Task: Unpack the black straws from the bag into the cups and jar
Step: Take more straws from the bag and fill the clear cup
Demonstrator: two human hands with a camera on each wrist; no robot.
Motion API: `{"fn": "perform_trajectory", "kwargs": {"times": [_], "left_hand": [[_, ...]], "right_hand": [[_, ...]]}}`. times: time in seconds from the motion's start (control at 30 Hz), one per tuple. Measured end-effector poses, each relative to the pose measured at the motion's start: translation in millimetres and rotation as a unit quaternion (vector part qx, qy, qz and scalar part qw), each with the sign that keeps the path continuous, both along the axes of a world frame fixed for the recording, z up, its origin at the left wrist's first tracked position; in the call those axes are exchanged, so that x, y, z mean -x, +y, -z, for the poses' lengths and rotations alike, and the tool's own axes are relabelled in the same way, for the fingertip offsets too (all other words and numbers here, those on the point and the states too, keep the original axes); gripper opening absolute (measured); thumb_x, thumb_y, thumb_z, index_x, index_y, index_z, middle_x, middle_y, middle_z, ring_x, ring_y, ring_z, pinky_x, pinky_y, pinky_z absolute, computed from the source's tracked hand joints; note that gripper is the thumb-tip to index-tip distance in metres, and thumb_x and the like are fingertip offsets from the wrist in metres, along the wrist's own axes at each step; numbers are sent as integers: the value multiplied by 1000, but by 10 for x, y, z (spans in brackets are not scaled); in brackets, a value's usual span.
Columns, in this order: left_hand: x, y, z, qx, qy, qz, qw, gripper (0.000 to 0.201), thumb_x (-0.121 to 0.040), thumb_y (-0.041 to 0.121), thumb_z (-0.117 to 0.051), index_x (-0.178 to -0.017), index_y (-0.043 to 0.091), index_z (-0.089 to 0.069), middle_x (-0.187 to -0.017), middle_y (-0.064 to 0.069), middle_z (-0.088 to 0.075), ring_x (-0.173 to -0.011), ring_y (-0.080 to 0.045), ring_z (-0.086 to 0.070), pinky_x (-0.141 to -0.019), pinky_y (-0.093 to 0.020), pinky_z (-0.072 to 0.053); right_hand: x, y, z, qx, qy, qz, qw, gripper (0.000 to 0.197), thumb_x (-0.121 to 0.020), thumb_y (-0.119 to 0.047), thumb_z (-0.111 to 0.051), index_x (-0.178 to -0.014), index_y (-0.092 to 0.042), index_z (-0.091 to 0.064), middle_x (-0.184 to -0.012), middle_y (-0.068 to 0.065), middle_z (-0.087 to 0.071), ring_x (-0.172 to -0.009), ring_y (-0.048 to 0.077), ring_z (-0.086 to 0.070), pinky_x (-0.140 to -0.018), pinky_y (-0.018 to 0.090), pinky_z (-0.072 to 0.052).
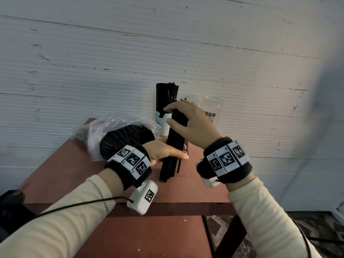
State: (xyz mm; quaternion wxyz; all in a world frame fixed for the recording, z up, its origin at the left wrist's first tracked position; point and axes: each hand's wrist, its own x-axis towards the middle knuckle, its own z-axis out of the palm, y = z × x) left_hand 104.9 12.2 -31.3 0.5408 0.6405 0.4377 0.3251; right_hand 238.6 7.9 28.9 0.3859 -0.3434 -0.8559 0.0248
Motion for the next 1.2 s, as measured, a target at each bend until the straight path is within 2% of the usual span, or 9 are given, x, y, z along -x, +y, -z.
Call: {"fn": "perform_trajectory", "kwargs": {"times": [0.13, 0.2, 0.37, 0.5, 0.63, 0.77, 0.9, 1.07, 1.2], "left_hand": [[-25, -47, -12, -28, 37, 18, 999, 20, -88, 21, -70, -76, 6, -64, -66, 6, -66, -71, -5, -64, -77, -13, -51], [-14, -65, -50, -42, 36, 3, 998, 25, -90, 27, -66, -72, 10, -61, -62, 8, -62, -71, -8, -63, -85, -20, -51], [73, -227, -290, -103, 58, 65, 991, 23, -94, 21, -61, -74, 11, -59, -67, 5, -61, -78, -13, -63, -81, -24, -52], [91, -301, -341, -104, 114, 172, 973, 33, -89, 21, -68, -103, -8, -59, -95, -27, -63, -87, -26, -65, -88, -37, -56], [34, -330, -300, -110, 104, 179, 972, 21, -87, 11, -71, -91, 4, -52, -76, -7, -64, -77, -16, -64, -81, -29, -55], [0, -235, -277, -126, 72, 94, 985, 54, -72, 31, -85, -115, 16, -56, -101, -1, -68, -93, -14, -67, -89, -37, -56], [-100, -149, -305, -198, -44, -84, 976, 71, -66, 20, -88, -117, 15, -38, -117, -3, -50, -103, -12, -54, -66, -13, -54], [-161, 207, -189, -273, -8, -229, 934, 98, -45, 52, -86, -116, 40, -19, -126, 1, -32, -124, -13, -37, -106, -30, -37], [-226, 466, -250, -201, 17, -183, 962, 124, -58, 28, -93, -145, 22, -4, -139, 2, -27, -129, -10, -31, -107, -25, -28]], "right_hand": [[-13, -53, -16, -3, 6, -3, 1000, 35, -89, -25, -65, -122, -17, -60, -117, -3, -58, -112, 13, -51, -97, 23, -40], [-50, -80, -42, -15, 29, 0, 999, 57, -85, -31, -70, -136, -17, -48, -130, 1, -49, -122, 14, -46, -105, 31, -39], [-212, -177, -90, 20, 100, 8, 995, 107, -63, -56, -78, -148, -24, -21, -134, -2, -30, -125, 9, -38, -105, 17, -36], [-274, -235, -67, 193, 36, -75, 978, 69, -65, -51, -82, -126, -32, -55, -114, -15, -56, -106, 2, -58, -90, 28, -51], [-237, -301, -6, 200, 35, -128, 971, 12, -82, -18, -76, -91, -13, -70, -83, 3, -69, -79, 22, -67, -70, 43, -57], [-370, -258, -140, 151, 117, -93, 977, 8, -83, -6, -71, -84, -2, -64, -77, 8, -65, -71, 13, -65, -63, 27, -53], [-657, -166, -423, 107, 282, -36, 953, 13, -83, -4, -71, -80, -12, -62, -66, -13, -62, -60, -3, -57, -55, 10, -42], [-860, 21, -739, 37, 376, 63, 924, 10, -80, -13, -70, -77, -14, -60, -68, -8, -59, -56, -1, -55, -50, 12, -41], [-759, 253, -829, 23, 356, 110, 928, 14, -80, -16, -69, -74, -16, -56, -68, -7, -57, -55, -3, -54, -51, 14, -44]]}}
